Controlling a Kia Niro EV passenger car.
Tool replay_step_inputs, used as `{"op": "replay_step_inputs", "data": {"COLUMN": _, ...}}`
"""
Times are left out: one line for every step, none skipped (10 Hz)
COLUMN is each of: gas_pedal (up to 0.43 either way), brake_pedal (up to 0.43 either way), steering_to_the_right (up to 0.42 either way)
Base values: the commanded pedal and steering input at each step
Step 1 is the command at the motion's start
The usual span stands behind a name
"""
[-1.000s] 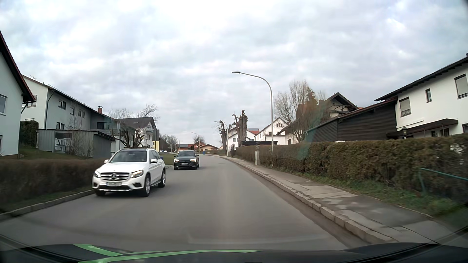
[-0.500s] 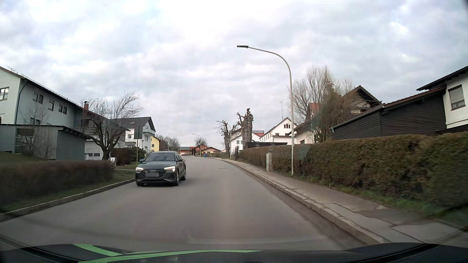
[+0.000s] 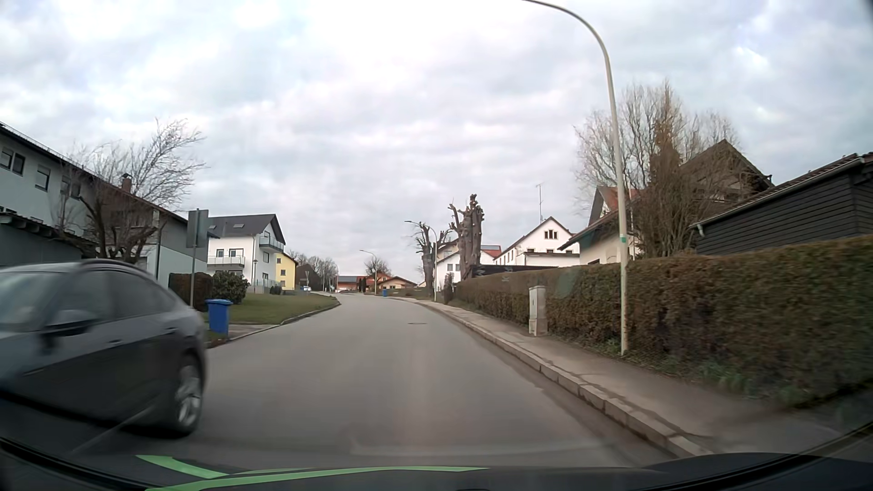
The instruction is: Follow the waypoints while adhering to traffic rules and regulations
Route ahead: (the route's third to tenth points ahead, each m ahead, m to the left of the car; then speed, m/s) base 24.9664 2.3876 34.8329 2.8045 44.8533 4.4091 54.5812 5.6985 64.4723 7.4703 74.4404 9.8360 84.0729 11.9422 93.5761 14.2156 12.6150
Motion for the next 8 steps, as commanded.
{"op": "replay_step_inputs", "data": {"gas_pedal": 0.240, "brake_pedal": 0.000, "steering_to_the_right": -0.018}}
{"op": "replay_step_inputs", "data": {"gas_pedal": 0.240, "brake_pedal": 0.000, "steering_to_the_right": -0.018}}
{"op": "replay_step_inputs", "data": {"gas_pedal": 0.240, "brake_pedal": 0.000, "steering_to_the_right": -0.018}}
{"op": "replay_step_inputs", "data": {"gas_pedal": 0.240, "brake_pedal": 0.000, "steering_to_the_right": -0.018}}
{"op": "replay_step_inputs", "data": {"gas_pedal": 0.240, "brake_pedal": 0.000, "steering_to_the_right": -0.017}}
{"op": "replay_step_inputs", "data": {"gas_pedal": 0.240, "brake_pedal": 0.000, "steering_to_the_right": -0.017}}
{"op": "replay_step_inputs", "data": {"gas_pedal": 0.240, "brake_pedal": 0.000, "steering_to_the_right": -0.016}}
{"op": "replay_step_inputs", "data": {"gas_pedal": 0.240, "brake_pedal": 0.000, "steering_to_the_right": -0.015}}
